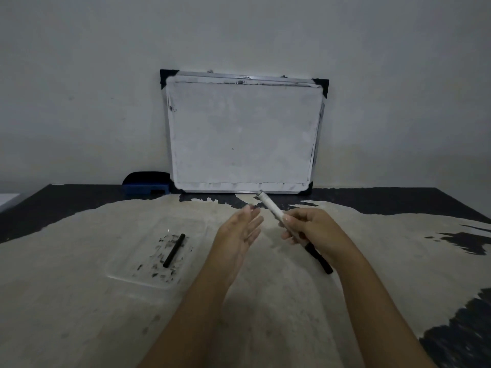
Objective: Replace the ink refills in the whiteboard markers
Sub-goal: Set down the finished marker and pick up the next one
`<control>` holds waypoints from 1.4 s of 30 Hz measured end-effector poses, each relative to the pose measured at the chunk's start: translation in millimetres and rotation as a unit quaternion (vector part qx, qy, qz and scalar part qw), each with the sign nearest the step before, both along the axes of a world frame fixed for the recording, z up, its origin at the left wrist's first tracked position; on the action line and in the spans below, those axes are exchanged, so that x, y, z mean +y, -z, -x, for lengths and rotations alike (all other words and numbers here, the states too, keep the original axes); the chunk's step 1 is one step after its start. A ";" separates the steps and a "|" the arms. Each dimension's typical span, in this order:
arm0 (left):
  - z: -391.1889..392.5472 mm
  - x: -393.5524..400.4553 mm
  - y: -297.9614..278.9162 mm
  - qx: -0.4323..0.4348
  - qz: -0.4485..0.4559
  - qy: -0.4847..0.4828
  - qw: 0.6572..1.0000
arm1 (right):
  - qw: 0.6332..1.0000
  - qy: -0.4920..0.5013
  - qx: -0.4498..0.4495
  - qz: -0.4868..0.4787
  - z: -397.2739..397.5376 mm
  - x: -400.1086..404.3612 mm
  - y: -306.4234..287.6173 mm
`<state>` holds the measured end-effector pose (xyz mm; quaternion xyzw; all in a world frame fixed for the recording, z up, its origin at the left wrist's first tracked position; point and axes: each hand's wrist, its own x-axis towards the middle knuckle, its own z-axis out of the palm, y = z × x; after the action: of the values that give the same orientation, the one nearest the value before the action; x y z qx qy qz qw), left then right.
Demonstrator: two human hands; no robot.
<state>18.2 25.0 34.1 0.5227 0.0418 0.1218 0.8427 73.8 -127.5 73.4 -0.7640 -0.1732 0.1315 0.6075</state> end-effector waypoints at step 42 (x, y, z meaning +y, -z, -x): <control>3.6 -6.3 8.9 0.041 -0.339 -0.117 0.932 | 0.953 0.062 -0.208 0.210 -10.1 -17.8 0.0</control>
<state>14.6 18.6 25.1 0.7736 0.0933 0.2045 0.5924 83.9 -145.3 73.4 -0.8940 -0.2161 -0.0350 0.3909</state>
